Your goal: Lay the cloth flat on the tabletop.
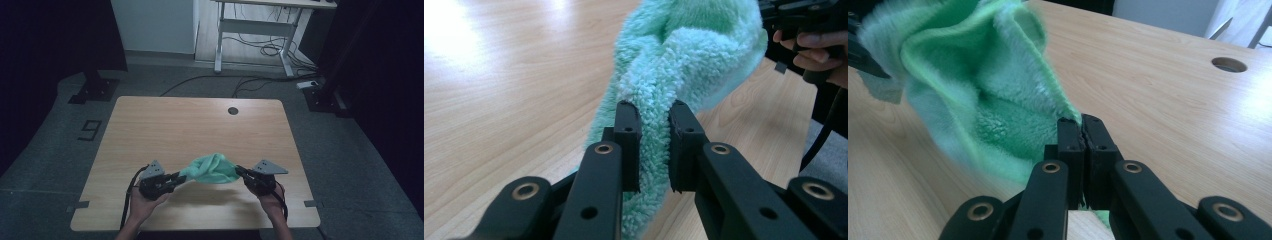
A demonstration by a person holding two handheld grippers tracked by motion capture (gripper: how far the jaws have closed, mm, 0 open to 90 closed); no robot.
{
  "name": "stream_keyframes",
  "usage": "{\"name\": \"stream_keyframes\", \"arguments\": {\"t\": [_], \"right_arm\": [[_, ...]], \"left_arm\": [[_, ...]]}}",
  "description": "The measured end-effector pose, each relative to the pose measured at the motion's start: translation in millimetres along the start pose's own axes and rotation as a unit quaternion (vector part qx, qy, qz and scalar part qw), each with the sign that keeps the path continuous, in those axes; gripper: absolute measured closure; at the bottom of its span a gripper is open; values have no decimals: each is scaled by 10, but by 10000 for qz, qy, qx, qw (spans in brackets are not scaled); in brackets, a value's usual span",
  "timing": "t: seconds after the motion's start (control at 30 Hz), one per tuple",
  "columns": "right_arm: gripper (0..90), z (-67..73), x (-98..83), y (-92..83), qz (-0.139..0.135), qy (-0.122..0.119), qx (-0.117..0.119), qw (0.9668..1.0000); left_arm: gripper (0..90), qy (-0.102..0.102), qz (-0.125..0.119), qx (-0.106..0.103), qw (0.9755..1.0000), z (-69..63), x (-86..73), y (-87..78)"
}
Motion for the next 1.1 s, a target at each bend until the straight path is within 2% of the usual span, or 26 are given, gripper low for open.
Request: {"name": "stream_keyframes", "arguments": {"t": [0.17,0.27,0.37,0.43,0.57,0.6,0.63,0.67,0.7,0.8,0.83,0.87,0.93,0.97,1.07,1.1], "right_arm": [[874,-30,37,-82,-113,59,-1,9999],[875,-21,57,-111,-146,29,5,9999],[875,0,88,-165,-191,0,10,9998],[874,10,99,-186,-207,-2,28,9998],[874,11,83,-166,-146,-1,2,9999],[872,-21,32,-99,23,80,-28,10000],[872,-43,0,-59,141,122,-39,9998],[872,-43,0,-59,141,122,-39,9998],[870,-91,-69,24,369,213,-72,9991],[854,-160,-164,130,612,343,-124,9975],[829,-187,-204,169,692,374,-157,9968],[799,-201,-226,189,699,360,-232,9966],[730,-235,-277,216,640,335,-536,9960],[702,-243,-287,212,596,342,-582,9959],[660,-205,-276,168,381,328,-536,9973],[646,-158,-271,156,343,318,-378,9982]], "left_arm": [[779,-45,-124,-24,9999,33,11,-64],[781,-74,-184,-100,9998,43,21,-92],[781,-114,-322,-317,9989,46,41,-151],[780,-99,-315,-310,9990,43,38,-158],[779,-119,-174,-288,9994,52,-12,-102],[778,-166,-8,-304,9994,70,-73,-36],[778,-195,50,-312,9993,78,-97,-12],[776,-195,50,-312,9993,78,-97,-12],[773,-262,218,-359,9988,99,-166,62],[769,-263,334,-341,9985,102,-209,118],[768,-227,464,-285,9983,104,-245,171],[766,-207,515,-259,9981,102,-257,192],[766,-187,583,-222,9979,99,-273,222],[765,-190,601,-230,9977,99,-279,232],[765,-257,605,-206,9976,107,-298,252],[765,-298,599,-211,9975,113,-308,257]]}}
Point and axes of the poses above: each handheld gripper's, and its own axes: y roughly forward along the jaws, x roughly out of its top, z roughly to its left, the point moved 2 cm from there along y, roughly forward along the jaws, and after that the axes turned 11 degrees about y, right-handed, at the moved point
